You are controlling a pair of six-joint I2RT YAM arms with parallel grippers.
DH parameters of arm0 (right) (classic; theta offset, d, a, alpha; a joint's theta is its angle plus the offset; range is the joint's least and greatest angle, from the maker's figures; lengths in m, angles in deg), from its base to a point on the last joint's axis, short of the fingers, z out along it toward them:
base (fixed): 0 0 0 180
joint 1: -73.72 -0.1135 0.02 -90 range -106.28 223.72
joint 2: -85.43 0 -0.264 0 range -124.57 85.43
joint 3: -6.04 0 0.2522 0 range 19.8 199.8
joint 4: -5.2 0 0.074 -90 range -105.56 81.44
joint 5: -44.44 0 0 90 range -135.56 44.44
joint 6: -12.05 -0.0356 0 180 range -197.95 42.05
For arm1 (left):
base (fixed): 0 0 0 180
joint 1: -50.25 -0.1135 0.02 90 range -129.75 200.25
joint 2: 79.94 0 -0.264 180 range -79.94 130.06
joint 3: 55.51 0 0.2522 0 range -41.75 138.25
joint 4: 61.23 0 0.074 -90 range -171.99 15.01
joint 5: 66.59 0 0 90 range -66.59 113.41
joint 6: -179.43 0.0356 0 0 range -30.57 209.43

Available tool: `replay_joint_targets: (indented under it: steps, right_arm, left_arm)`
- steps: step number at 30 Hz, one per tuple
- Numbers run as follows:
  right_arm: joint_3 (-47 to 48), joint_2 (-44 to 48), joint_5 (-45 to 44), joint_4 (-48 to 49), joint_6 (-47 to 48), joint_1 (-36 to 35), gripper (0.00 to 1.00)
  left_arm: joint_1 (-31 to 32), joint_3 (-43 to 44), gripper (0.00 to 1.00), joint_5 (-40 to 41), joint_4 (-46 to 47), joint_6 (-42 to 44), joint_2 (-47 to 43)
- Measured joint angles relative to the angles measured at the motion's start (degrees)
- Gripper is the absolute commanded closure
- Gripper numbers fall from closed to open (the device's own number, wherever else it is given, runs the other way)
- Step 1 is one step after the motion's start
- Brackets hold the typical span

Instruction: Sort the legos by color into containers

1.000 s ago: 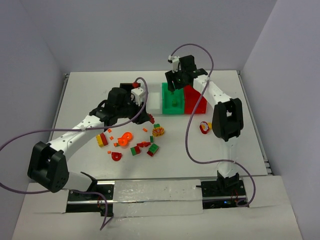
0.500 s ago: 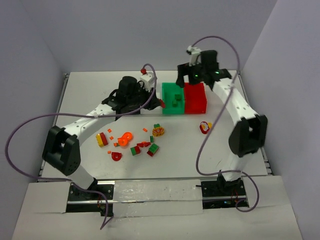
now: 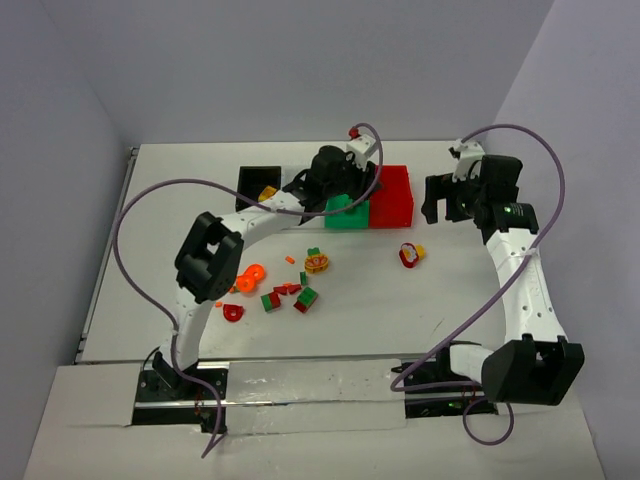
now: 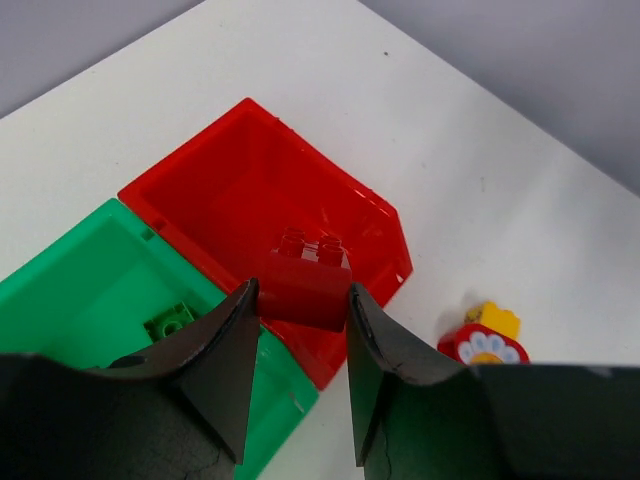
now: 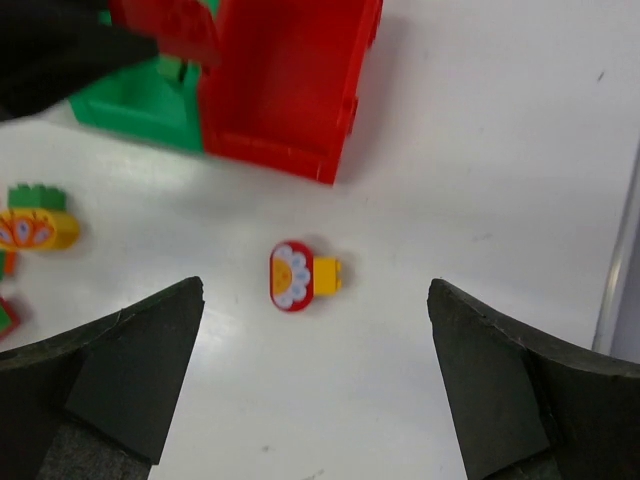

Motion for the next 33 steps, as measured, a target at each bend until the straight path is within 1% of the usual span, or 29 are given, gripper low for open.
replay_joint_targets:
  steps: [1, 2, 3, 4, 5, 6, 8, 11, 13, 15, 18, 20, 22, 23, 26, 30, 33]
  right_arm:
    - [-1.23, 0.02, -0.02, -0.52, 0.39, 0.23, 0.00]
    - [-2.29, 0.12, -0.02, -0.95, 0.78, 0.39, 0.00]
    - [-3.32, 0.33, -0.04, -1.37, 1.09, 0.49, 0.00]
    - [-4.13, 0.54, -0.07, -1.76, 1.39, 0.54, 0.00]
    - [-4.78, 0.86, -0.13, -2.18, 1.79, 0.58, 0.00]
    - [-5.23, 1.20, -0.19, -2.53, 2.16, 0.63, 0.00]
    - [-5.66, 1.72, -0.26, -3.24, 2.97, 0.71, 0.00]
    - [-5.66, 1.99, -0.13, -4.17, 4.41, 0.71, 0.01]
    - [-5.66, 1.94, 0.25, -5.11, 6.20, 0.73, 0.04]
    - [-5.66, 1.47, 0.91, -6.69, 9.31, 0.73, 0.08]
    - [-5.66, -0.07, 1.70, -9.41, 15.64, 0.73, 0.11]
    - [-5.66, -1.42, 2.21, -11.31, 21.63, 0.73, 0.12]
    - [-5.65, -2.84, 3.34, -13.48, 28.36, 0.73, 0.14]
    - [-5.59, -3.70, 4.07, -14.63, 32.35, 0.75, 0.14]
    - [-5.13, -7.13, 6.97, -17.67, 43.95, 0.73, 0.14]
    - [-4.56, -12.51, 9.87, -19.56, 58.25, 0.71, 0.14]
    - [-4.34, -16.48, 10.10, -19.17, 65.24, 0.06, 0.14]
  left_arm:
    - [0.11, 1.92, 0.87, 0.48, -0.37, -0.05, 1.81]
    - [0.17, 4.80, 0.81, 1.03, -0.52, -0.14, 4.27]
    - [0.24, 7.98, 0.68, 1.69, -0.17, -0.20, 6.88]
    - [0.28, 10.56, 0.62, 2.26, -0.22, -0.20, 9.07]
    - [0.33, 12.91, 0.55, 2.99, -0.39, -0.15, 10.72]
    - [0.39, 14.61, 0.44, 3.63, -0.43, -0.11, 12.38]
    - [0.49, 16.79, 0.37, 4.81, -0.64, 0.17, 15.00]
    - [0.59, 18.31, 0.29, 6.43, -0.69, 1.21, 16.64]
    - [0.59, 18.38, 0.25, 7.11, -0.63, 1.94, 16.65]
    - [0.59, 18.41, 0.24, 7.43, -0.40, 2.70, 16.51]
    - [0.51, 18.12, 0.18, 7.15, -0.85, 2.91, 15.74]
    - [0.22, 18.01, 0.17, 5.45, -2.32, 2.65, 14.56]
    - [-0.38, 18.01, 0.17, 0.64, -5.79, 2.70, 12.55]
    - [-0.76, 17.98, 0.15, -2.38, -7.86, 2.65, 11.18]
    - [-3.05, 15.36, 0.12, -14.33, -13.73, 1.45, 4.14]
    - [-8.57, 3.56, 0.12, -26.94, -16.08, -0.62, -11.96]
    - [-12.78, -2.20, 0.12, -30.90, -16.40, -1.17, -21.44]
